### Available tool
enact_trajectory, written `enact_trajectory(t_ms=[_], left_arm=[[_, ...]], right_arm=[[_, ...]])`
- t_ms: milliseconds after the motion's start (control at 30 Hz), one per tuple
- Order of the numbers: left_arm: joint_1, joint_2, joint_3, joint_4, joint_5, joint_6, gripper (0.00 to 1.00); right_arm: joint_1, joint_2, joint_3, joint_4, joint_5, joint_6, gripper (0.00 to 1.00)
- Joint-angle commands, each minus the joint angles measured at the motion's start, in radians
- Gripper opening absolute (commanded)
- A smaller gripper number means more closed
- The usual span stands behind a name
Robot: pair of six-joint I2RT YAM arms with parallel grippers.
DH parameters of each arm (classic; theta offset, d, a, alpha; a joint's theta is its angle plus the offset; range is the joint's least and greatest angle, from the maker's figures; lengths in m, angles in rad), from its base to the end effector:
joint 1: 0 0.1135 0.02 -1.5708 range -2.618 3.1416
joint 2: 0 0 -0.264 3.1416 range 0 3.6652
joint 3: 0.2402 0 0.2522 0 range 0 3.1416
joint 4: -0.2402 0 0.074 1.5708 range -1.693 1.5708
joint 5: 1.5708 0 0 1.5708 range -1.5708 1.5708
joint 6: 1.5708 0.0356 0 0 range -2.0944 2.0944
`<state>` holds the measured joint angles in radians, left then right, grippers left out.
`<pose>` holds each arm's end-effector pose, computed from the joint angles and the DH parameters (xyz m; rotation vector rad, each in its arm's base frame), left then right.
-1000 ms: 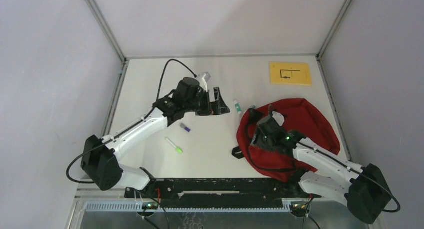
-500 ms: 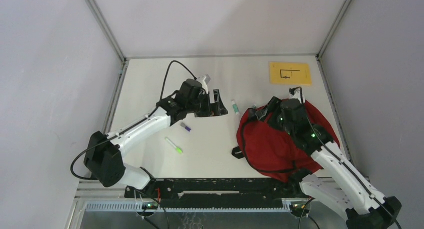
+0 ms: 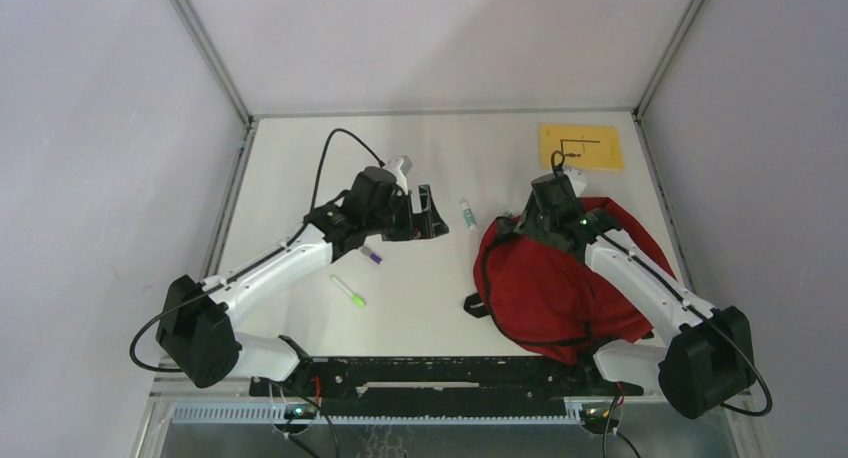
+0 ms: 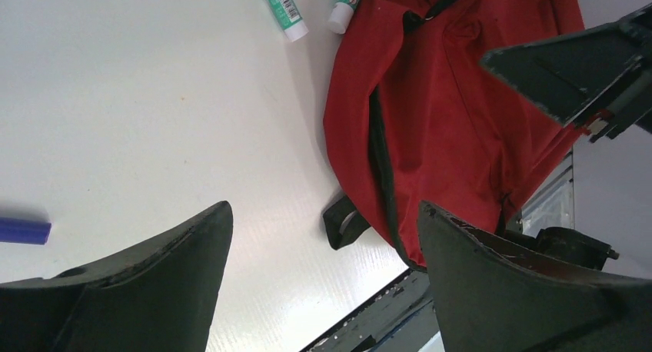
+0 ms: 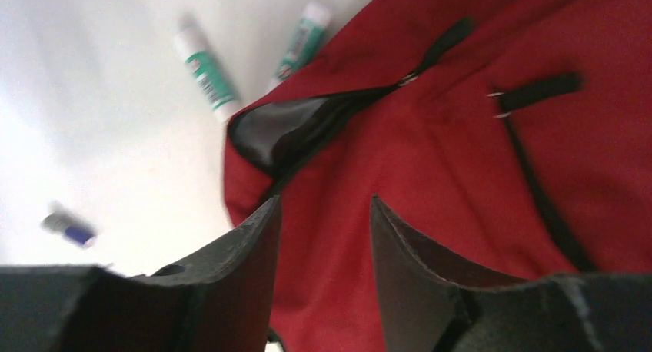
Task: Pack the student bag
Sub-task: Place the book in the student bag.
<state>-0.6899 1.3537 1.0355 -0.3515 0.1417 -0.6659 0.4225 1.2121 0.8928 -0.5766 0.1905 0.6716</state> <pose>0.2284 -0.1950 0.2838 0.1105 2.3844 -0.8556 0.2279 0.0951 0.2557 0.3873 2.4297 0.2481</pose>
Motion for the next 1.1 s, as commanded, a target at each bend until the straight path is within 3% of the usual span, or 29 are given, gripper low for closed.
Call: enact_trajectory(t_ms=[0, 100, 200, 333, 400, 533, 633, 833, 967, 1067], left_arm=[[-0.003, -0.04, -0.039, 0.035, 0.017, -0.005, 0.93], [-0.008, -0.023, -0.03, 0.051, 0.033, -0.006, 0.93], [-0.02, 0.001, -0.006, 0.055, 0.044, -0.004, 0.92], [-0.04, 0.033, 0.025, 0.055, 0.059, 0.007, 0.92], [-0.047, 0.045, 0.033, 0.055, 0.062, 0.01, 0.92], [-0.055, 0.063, 0.04, 0.055, 0.061, 0.008, 0.92], [-0.058, 0.083, 0.055, 0.054, 0.069, 0.007, 0.92], [-0.065, 0.112, 0.078, 0.052, 0.077, 0.008, 0.92], [-0.066, 0.131, 0.094, 0.049, 0.09, 0.009, 0.92], [-0.065, 0.134, 0.1, 0.045, 0.089, 0.014, 0.92]], right_arm=[[-0.071, -0.099, 0.025, -0.11, 0.209, -0.056, 0.56], [-0.271, -0.172, -0.063, -0.101, 0.091, -0.033, 0.57], [-0.382, -0.211, -0.169, -0.057, 0.013, -0.012, 0.54], [-0.415, -0.17, -0.236, -0.008, -0.122, -0.03, 0.35], [-0.366, -0.165, -0.25, -0.007, -0.141, -0.03, 0.3], [-0.209, -0.164, -0.268, -0.035, -0.046, 0.011, 0.32], [-0.162, -0.117, -0.276, -0.029, -0.015, 0.024, 0.33], [-0.029, -0.017, -0.261, -0.062, 0.13, 0.053, 0.53], [-0.028, 0.039, -0.232, -0.086, 0.131, 0.052, 0.56], [-0.028, -0.029, -0.181, -0.125, 0.125, 0.032, 0.56]])
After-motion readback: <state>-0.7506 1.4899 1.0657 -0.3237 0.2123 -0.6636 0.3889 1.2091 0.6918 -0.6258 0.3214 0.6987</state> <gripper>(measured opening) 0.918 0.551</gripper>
